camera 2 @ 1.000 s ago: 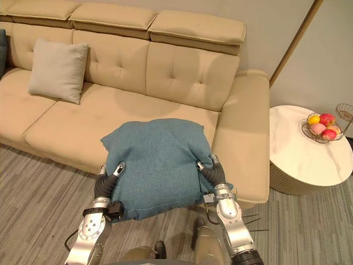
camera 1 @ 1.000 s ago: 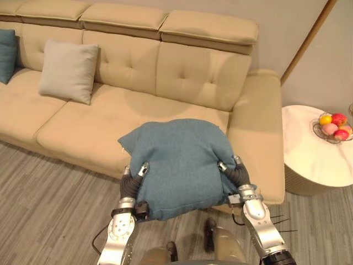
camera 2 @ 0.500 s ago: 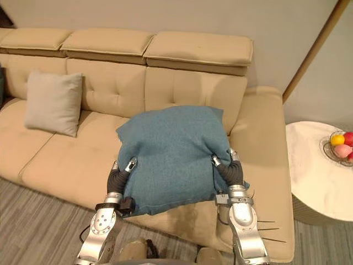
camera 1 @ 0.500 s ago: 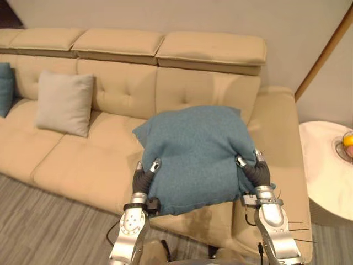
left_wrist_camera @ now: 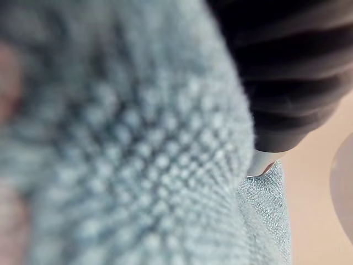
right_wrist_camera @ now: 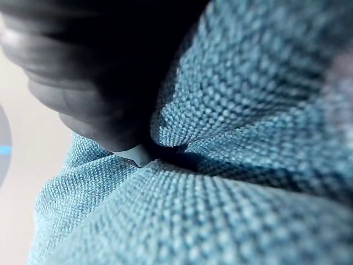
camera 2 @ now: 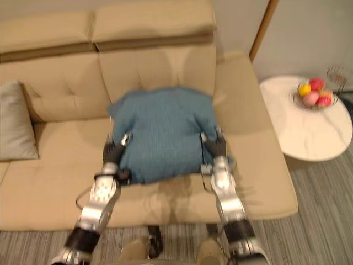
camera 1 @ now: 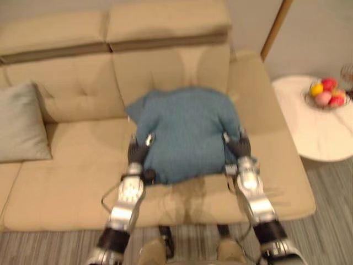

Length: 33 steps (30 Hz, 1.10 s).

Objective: Pick up cushions and gather them together orderly.

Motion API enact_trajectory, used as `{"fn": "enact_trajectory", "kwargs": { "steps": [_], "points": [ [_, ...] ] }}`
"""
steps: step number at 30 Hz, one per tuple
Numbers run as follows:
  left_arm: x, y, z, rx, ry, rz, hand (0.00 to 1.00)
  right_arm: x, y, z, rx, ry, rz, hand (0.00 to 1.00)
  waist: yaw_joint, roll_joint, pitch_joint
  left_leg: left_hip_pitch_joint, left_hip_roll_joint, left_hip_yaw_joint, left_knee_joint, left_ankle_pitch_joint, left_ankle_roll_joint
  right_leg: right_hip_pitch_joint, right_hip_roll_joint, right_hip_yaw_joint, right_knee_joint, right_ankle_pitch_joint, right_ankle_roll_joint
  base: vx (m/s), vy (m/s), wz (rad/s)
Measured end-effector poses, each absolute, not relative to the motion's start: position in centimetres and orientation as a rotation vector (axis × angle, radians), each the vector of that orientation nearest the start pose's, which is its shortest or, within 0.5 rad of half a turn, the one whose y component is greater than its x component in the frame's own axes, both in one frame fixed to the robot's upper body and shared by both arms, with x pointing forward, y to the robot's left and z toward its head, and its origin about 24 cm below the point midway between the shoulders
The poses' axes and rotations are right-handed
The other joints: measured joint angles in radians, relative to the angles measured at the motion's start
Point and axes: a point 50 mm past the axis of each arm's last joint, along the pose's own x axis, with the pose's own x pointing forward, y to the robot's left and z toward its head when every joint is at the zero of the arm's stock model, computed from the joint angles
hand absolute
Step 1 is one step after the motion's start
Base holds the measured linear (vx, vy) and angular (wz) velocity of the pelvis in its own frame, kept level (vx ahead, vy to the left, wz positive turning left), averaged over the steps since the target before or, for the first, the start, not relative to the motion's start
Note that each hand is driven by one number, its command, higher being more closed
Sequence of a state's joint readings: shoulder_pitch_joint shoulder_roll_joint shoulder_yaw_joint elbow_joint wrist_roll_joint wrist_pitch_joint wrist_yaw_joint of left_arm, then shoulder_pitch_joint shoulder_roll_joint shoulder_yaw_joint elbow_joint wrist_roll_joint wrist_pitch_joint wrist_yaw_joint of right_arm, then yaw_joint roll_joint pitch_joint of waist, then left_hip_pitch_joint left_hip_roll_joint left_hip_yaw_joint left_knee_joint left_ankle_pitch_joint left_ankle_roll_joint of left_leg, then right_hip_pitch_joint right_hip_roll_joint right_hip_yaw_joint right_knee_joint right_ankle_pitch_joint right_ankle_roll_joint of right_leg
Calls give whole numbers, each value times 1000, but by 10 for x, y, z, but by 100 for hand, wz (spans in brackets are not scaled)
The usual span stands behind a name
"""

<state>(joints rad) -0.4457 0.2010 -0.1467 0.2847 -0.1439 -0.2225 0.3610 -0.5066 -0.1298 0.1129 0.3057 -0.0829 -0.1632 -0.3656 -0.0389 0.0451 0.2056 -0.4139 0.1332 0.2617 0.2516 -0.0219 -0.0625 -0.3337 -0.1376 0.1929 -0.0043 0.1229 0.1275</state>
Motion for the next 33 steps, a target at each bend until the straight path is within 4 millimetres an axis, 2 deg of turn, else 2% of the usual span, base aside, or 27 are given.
{"fn": "enact_trajectory", "kwargs": {
  "steps": [2, 3, 5, 6, 8, 9, 10, 11, 12, 15, 18, 21, 24, 26, 28, 31, 33],
  "points": [
    [360, 147, 183, 63, -511, 193, 100, 360, -127, 194, -185, -538, -239, 100, 2, 0, 75, -59, 2, -17, -16, 46, 8, -56, 6, -11, 0, 30, 6, -203, -53, 18],
    [367, 144, 201, 62, -551, 203, 100, 365, -127, 211, -181, -573, -267, 100, 4, 0, 87, -76, 1, -21, -25, 58, 10, -74, 7, -15, 0, 36, 9, -155, -48, 21],
    [379, 140, 261, 61, -675, 231, 100, 374, -126, 264, -146, -680, -337, 100, 6, 0, 146, -100, -3, -39, -60, 104, 10, -102, 10, -32, 0, 52, 4, -143, -50, 25],
    [383, 143, 300, 39, -745, 255, 100, 376, -125, 301, -134, -755, -376, 100, 6, 0, 176, -116, -8, -47, -92, 134, 10, -127, 10, -42, 1, 60, 6, -114, -41, 22],
    [383, 145, 329, 21, -792, 275, 100, 377, -122, 330, -113, -800, -390, 100, 5, 0, 200, -122, -11, -51, -115, 154, 10, -142, 10, -46, 1, 67, 7, -77, -30, 13],
    [382, 145, 356, 8, -827, 291, 0, 376, -119, 354, -107, -835, -409, 0, 3, 0, 203, -147, -13, -59, -134, 174, 11, -169, 11, -53, 0, 72, 5, -88, -30, 16],
    [381, 145, 374, 0, -852, 304, 0, 375, -120, 370, -101, -856, -431, 0, 1, -1, 203, -163, -16, -66, -158, 193, 12, -190, 11, -61, 0, 75, 4, -83, -26, 18],
    [380, 145, 383, -4, -862, 308, 0, 374, -121, 378, -98, -864, -439, 0, 1, -1, 203, -170, -17, -69, -172, 203, 12, -201, 11, -66, 0, 77, 4, -65, -24, 20],
    [378, 146, 399, -10, -872, 322, 0, 374, -124, 394, -99, -873, -457, 0, 2, 0, 204, -184, -22, -77, -209, 228, 13, -227, 11, -76, -1, 78, 3, -43, -20, 17],
    [376, 149, 419, -38, -873, 339, 0, 374, -133, 414, -71, -861, -468, 0, 2, 2, 210, -224, -28, -95, -264, 269, 11, -279, 10, -95, -5, 83, 5, -37, -11, 16],
    [379, 154, 417, -69, -847, 338, 0, 376, -136, 414, -31, -837, -454, 0, 2, 4, 239, -240, -29, -103, -293, 288, 10, -294, 10, -109, -19, 89, 5, -7, 10, 10],
    [385, 155, 407, -133, -798, 311, 0, 383, -135, 403, -23, -787, -411, 0, 17, 4, 274, -274, -28, -107, -295, 293, 8, -326, 12, -114, -19, 90, 5, 2, 13, 3],
    [396, 150, 379, -162, -709, 274, 0, 395, -136, 374, -72, -711, -377, 0, 28, 4, 291, -295, -26, -103, -295, 293, 8, -348, 13, -114, -16, 90, 5, 17, 34, 0],
    [406, 148, 344, -183, -617, 270, 0, 404, -133, 341, -108, -634, -332, 0, 27, 4, 291, -299, -23, -94, -294, 292, 7, -355, 15, -113, -10, 90, 5, 24, 38, -3],
    [412, 146, 318, -172, -556, 252, 0, 408, -130, 317, -150, -586, -291, 0, 26, 4, 291, -298, -16, -91, -286, 292, 7, -357, 20, -112, 6, 90, 5, 16, 27, -4],
    [411, 148, 304, -153, -548, 238, 0, 406, -125, 304, -172, -589, -241, 0, 27, 4, 291, -284, -5, -90, -284, 291, 5, -358, 32, -109, 37, 83, 2, -4, 17, -4],
    [412, 154, 291, -135, -528, 236, 0, 405, -125, 293, -186, -586, -212, 0, 31, 3, 290, -274, 3, -86, -265, 277, -11, -363, 32, -107, 86, 39, -5, -47, -4, 0]
  ]
}}
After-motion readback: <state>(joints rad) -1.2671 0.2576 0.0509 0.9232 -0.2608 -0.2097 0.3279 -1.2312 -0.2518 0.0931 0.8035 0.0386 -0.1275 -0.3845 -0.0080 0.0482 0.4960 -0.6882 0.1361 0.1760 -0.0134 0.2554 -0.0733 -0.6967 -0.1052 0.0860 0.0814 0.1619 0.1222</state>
